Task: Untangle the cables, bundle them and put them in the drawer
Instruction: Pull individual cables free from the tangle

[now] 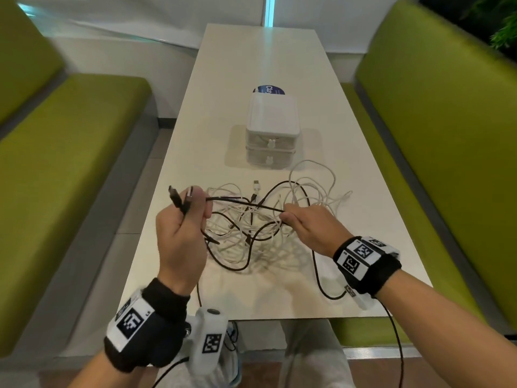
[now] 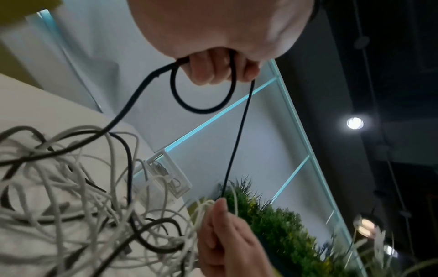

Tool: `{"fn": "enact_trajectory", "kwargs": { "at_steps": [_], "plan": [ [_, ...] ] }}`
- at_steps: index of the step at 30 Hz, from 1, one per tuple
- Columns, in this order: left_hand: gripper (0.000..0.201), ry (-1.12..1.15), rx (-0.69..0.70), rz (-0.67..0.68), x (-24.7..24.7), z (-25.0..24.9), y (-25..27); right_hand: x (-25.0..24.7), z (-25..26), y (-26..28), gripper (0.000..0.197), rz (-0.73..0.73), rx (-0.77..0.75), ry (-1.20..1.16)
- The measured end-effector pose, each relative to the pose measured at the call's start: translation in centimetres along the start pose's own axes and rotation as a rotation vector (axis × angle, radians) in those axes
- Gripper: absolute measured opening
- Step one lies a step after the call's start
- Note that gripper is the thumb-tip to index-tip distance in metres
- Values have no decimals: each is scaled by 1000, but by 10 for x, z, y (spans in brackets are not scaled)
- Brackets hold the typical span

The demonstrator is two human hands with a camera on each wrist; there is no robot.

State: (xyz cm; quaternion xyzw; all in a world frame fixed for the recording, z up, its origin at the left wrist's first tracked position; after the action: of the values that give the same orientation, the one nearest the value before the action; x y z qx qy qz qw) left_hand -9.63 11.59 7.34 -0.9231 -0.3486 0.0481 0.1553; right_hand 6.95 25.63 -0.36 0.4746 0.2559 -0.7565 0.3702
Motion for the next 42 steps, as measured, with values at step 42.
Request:
{"fn": "enact_trajectory", "kwargs": {
  "at_steps": [42],
  "plan": [
    [25,44,170,242,64,-42,21,-14,23,-15,39,-174,-109,-120]
  ]
}}
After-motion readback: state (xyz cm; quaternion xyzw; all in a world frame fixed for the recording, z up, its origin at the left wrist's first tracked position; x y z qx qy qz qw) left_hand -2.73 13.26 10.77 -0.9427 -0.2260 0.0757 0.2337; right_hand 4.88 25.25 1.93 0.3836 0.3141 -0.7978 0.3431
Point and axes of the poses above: each hand's wrist, its own y-axis away from the middle knuckle, its own x-axis out of the palm, z = x × y, the point moved 9 cm from there along -y, towards the middle knuckle
